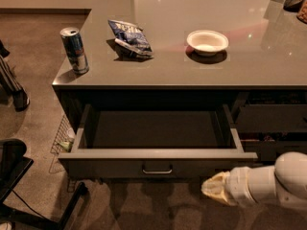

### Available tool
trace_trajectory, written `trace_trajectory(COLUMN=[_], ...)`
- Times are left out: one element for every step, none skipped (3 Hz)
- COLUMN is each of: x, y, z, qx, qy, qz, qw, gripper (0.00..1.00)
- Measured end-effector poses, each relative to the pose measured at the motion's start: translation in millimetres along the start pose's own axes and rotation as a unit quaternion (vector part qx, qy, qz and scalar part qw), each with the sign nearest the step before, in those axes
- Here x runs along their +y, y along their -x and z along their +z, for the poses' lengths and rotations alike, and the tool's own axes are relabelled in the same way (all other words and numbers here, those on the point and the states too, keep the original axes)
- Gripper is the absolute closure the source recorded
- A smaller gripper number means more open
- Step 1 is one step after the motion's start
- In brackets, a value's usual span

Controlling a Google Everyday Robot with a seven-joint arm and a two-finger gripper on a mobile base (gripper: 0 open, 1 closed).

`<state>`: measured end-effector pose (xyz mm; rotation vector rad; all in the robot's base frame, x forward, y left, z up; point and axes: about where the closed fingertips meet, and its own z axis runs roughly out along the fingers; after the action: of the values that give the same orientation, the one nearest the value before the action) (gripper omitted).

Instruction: Close top drawer

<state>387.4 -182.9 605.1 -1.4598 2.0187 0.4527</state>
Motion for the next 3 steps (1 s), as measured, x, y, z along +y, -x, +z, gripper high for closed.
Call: trace_trajectory(x=[-46, -87, -92], y=[21, 48, 47], z=[1, -2, 11], qx=[0.001, 0.005, 0.004], qy=[-0.015, -0.032, -0.027], qz=[-0.033, -0.064, -0.068], qw=[0.9993, 0.9974, 0.9973], gripper=[1.0, 1.0, 1.0])
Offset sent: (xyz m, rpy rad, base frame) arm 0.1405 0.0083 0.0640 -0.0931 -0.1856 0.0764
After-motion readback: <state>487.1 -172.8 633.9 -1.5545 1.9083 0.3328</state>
